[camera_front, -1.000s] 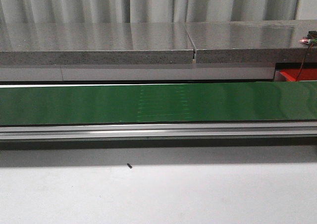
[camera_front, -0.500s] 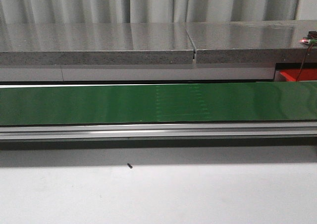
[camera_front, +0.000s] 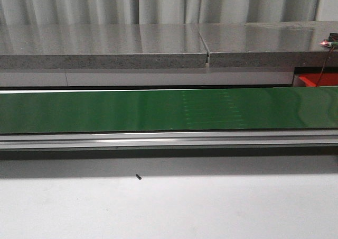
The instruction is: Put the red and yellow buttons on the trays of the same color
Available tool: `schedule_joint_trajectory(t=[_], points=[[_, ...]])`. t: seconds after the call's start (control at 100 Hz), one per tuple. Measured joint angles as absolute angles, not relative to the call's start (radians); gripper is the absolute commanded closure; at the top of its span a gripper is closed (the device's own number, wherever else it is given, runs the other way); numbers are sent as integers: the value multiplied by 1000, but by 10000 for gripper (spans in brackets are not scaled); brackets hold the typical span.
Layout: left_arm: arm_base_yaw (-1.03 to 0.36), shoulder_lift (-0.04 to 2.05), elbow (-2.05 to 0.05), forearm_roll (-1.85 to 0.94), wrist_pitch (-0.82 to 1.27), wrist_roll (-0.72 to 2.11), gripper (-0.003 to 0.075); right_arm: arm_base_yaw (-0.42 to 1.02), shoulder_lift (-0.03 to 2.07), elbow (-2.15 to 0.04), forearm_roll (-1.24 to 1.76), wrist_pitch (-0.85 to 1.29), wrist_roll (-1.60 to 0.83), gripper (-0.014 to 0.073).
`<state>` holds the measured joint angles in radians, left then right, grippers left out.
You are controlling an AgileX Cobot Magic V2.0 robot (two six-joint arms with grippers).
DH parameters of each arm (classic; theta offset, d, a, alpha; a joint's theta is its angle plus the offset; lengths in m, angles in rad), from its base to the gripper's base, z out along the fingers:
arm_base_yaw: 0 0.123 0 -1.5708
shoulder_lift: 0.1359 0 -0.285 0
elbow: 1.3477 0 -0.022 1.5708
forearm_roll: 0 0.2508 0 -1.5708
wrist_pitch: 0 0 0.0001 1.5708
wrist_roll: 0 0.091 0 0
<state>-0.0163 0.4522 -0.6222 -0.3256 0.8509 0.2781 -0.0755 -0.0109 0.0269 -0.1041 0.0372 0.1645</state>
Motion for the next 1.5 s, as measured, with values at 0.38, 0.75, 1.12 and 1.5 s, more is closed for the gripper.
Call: schedule_joint_trajectory(t=[0.38,0.75,1.12,1.5], points=[[-16,452,-622,-326,851,278,741,-75,-11,27,-104,37,165,660],[-79,398,-589,-301,759,208,741,-75,-11,27,-104,37,165,660],[-129,248,-347,-21,244,-140,741,-75,-11,27,-104,37,166,660],[-45,59,-90,-28,90,-144,741,-75,-11,27,-104,37,166,660]])
